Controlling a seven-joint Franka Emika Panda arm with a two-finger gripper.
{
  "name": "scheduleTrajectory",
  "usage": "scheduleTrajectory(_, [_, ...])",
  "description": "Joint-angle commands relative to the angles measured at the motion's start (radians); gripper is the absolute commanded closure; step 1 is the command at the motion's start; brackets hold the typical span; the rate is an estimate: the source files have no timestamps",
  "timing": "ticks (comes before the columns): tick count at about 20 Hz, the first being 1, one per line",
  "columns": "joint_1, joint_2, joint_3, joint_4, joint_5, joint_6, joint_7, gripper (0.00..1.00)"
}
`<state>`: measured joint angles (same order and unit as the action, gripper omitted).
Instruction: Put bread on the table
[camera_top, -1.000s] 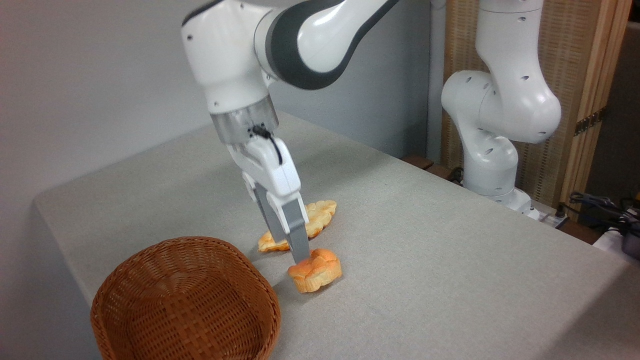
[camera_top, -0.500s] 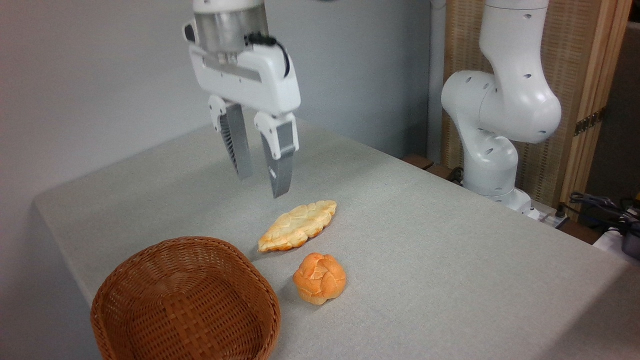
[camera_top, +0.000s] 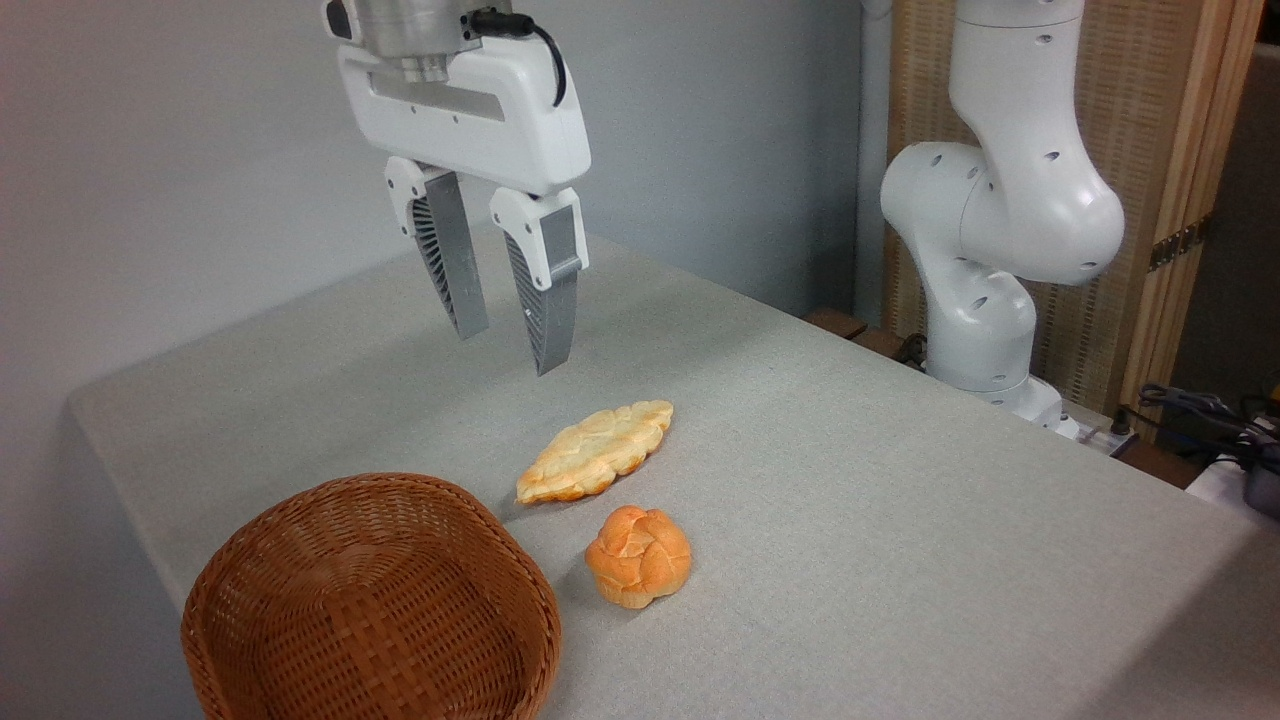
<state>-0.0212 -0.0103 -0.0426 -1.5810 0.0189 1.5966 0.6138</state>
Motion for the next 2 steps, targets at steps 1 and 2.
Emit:
scheduleTrajectory(1, [0.003,0.016,0.004,0.032,-0.020,-0.032,-0.012,0.00])
scheduleTrajectory(2, [0.003,0.016,0.006,0.032,-0.020,-0.032,-0.005,0.00])
